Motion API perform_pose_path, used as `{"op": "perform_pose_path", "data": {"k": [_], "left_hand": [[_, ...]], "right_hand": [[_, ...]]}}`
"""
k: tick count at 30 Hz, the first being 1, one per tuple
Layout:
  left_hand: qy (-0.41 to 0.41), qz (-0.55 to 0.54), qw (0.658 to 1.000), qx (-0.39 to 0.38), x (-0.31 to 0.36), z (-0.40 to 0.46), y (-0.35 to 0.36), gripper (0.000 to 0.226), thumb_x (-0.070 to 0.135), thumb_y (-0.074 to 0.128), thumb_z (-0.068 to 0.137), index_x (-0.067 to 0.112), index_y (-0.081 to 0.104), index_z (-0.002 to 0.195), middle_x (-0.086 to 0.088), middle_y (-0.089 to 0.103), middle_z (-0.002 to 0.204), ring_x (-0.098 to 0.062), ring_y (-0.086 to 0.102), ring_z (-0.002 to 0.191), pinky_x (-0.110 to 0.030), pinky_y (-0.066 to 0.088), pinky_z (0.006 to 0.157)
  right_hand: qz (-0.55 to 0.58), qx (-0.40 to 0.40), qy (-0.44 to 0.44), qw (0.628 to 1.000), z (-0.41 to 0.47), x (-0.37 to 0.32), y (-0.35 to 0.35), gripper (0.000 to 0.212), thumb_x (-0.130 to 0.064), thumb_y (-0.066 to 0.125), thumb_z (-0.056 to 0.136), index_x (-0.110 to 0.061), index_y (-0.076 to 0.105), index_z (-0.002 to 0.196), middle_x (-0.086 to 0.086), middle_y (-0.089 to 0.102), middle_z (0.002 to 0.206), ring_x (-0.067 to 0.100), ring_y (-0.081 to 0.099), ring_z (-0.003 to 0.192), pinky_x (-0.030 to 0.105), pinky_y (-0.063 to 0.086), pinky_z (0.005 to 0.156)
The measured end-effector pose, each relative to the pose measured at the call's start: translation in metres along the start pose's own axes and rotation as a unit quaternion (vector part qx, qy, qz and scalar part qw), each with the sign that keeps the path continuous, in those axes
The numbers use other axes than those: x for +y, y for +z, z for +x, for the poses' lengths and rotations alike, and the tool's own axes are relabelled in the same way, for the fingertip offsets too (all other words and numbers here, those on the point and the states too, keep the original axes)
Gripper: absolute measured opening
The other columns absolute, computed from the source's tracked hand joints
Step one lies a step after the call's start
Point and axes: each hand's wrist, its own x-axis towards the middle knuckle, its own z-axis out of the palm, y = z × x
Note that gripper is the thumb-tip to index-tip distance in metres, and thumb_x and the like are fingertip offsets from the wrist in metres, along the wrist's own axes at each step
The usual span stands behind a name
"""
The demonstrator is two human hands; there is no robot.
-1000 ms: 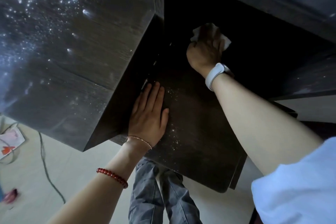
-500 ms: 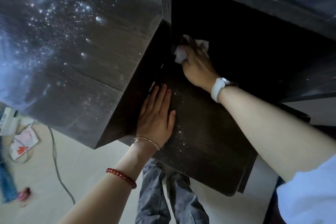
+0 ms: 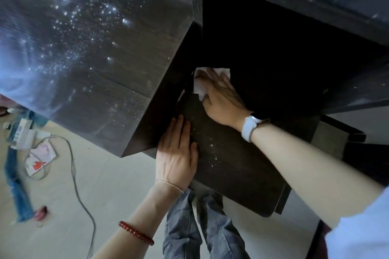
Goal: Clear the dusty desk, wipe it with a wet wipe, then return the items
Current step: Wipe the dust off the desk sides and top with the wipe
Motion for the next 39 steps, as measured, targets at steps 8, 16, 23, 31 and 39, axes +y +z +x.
{"op": "perform_pose_path", "data": {"k": [8,16,23,31,39], "left_hand": [[0.001,0.013,1.0,-0.014,-0.019,-0.025,0.001,0.046,0.025,0.035,0.091,-0.002,0.047,0.127,-0.023,0.046,0.135,-0.032,0.033,0.13,-0.043,0.027,0.106],[0.026,0.017,0.999,-0.043,-0.029,-0.031,0.003,0.049,0.027,0.036,0.091,0.001,0.041,0.133,-0.02,0.043,0.138,-0.03,0.025,0.134,-0.041,0.023,0.11],[0.041,0.004,0.998,-0.054,-0.033,-0.031,-0.001,0.049,0.025,0.037,0.089,0.001,0.042,0.132,-0.021,0.042,0.139,-0.031,0.026,0.133,-0.04,0.023,0.11],[0.05,0.017,0.997,-0.047,-0.041,-0.048,-0.011,0.044,0.022,0.037,0.089,0.004,0.048,0.128,-0.019,0.05,0.133,-0.031,0.037,0.126,-0.04,0.029,0.105],[0.025,0.008,0.999,-0.026,-0.049,-0.063,-0.013,0.044,0.018,0.037,0.087,0.003,0.052,0.125,-0.019,0.054,0.128,-0.03,0.04,0.123,-0.042,0.031,0.103]], "right_hand": [[-0.043,0.152,0.053,0.986,-0.005,-0.02,0.019,0.045,-0.017,0.037,0.082,-0.001,0.057,0.119,0.019,0.052,0.13,0.036,0.042,0.125,0.047,0.028,0.106],[-0.063,0.085,0.093,0.99,0.012,-0.034,0.023,0.061,-0.019,0.049,0.086,-0.006,0.027,0.142,0.009,0.025,0.151,0.028,0.018,0.138,0.035,0.009,0.11],[-0.096,0.02,0.006,0.995,-0.011,-0.038,0.024,0.059,-0.022,0.041,0.081,-0.008,0.037,0.138,0.01,0.034,0.147,0.028,0.028,0.135,0.036,0.018,0.105],[-0.117,0.012,-0.019,0.993,0.005,-0.011,0.005,0.061,-0.014,0.038,0.074,-0.004,0.043,0.134,0.014,0.043,0.141,0.034,0.037,0.13,0.038,0.025,0.106],[-0.12,-0.065,-0.141,0.981,-0.046,-0.048,0.054,0.061,-0.017,0.027,0.074,-0.005,0.049,0.129,0.013,0.052,0.134,0.032,0.046,0.125,0.039,0.031,0.105]]}}
